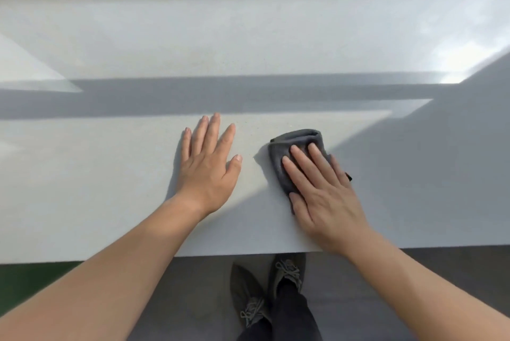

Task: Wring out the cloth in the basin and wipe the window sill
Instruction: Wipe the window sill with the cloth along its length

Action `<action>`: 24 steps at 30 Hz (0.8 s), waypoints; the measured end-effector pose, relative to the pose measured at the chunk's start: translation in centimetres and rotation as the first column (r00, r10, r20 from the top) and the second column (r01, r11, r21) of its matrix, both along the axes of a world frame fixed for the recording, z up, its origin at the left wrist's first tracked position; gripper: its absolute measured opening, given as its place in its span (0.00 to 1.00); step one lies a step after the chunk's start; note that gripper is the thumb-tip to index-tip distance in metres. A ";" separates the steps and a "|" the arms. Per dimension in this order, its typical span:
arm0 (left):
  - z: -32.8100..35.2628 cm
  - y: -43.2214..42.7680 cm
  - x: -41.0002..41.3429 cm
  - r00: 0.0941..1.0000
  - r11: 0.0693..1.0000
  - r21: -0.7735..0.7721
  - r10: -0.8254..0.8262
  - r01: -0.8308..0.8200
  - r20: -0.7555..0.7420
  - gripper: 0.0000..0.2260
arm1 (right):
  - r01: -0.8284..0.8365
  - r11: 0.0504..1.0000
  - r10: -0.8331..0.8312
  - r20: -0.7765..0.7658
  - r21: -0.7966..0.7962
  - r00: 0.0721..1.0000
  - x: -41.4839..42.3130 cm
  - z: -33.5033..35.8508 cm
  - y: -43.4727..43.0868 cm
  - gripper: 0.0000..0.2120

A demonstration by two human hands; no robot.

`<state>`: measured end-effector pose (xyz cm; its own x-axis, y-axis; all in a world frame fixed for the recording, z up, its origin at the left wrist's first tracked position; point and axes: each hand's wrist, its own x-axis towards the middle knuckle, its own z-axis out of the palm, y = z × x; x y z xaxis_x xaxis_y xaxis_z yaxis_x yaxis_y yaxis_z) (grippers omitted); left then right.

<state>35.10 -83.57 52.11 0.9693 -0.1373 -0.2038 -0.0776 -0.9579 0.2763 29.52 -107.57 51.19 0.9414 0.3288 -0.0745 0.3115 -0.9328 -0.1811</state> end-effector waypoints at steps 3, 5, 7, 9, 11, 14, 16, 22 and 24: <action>0.0 0.0 -0.1 1.000 1.000 0.012 -0.003 0.003 0.001 0.29 | 0.297 0.955 -0.296 -0.042 0.021 0.954 1.2 0.2 -0.5 0.30; -0.1 0.0 -0.1 1.000 1.000 0.008 -0.006 0.006 0.010 0.29 | 0.263 0.965 -0.263 -0.017 0.015 0.965 -1.5 0.3 1.9 0.30; -0.2 0.0 -0.1 1.000 1.000 0.005 0.003 -0.003 0.019 0.28 | 0.112 0.993 -0.112 -0.016 0.027 0.994 -5.1 0.3 4.0 0.30; -0.1 0.0 0.0 1.000 1.000 0.013 0.005 -0.005 0.012 0.27 | 0.011 1.000 -0.010 -0.015 0.026 1.000 -7.0 0.4 4.2 0.29; 0.0 0.0 -0.1 1.000 1.000 0.017 0.005 -0.005 0.003 0.28 | -0.052 0.999 0.052 -0.016 0.005 0.999 -6.7 0.5 2.6 0.28; 0.3 -0.1 -0.2 1.000 1.000 0.021 0.008 -0.008 -0.012 0.28 | 0.039 0.998 -0.039 -0.015 -0.039 0.999 -5.2 0.3 -1.7 0.28; 0.5 -0.3 -0.2 0.999 0.999 0.001 0.035 -0.035 -0.013 0.28 | 0.243 0.969 -0.244 -0.031 -0.036 0.969 -4.2 0.5 -4.1 0.29; 0.9 -3.3 -0.4 0.998 0.985 -0.161 0.058 -0.055 0.016 0.29 | 0.060 0.998 -0.060 0.001 0.007 0.998 -7.7 0.4 0.3 0.29; 0.8 -4.2 -0.4 0.999 0.979 -0.197 0.052 -0.049 0.013 0.29 | -0.094 0.996 0.094 0.007 -0.001 0.996 -7.8 0.5 -1.6 0.28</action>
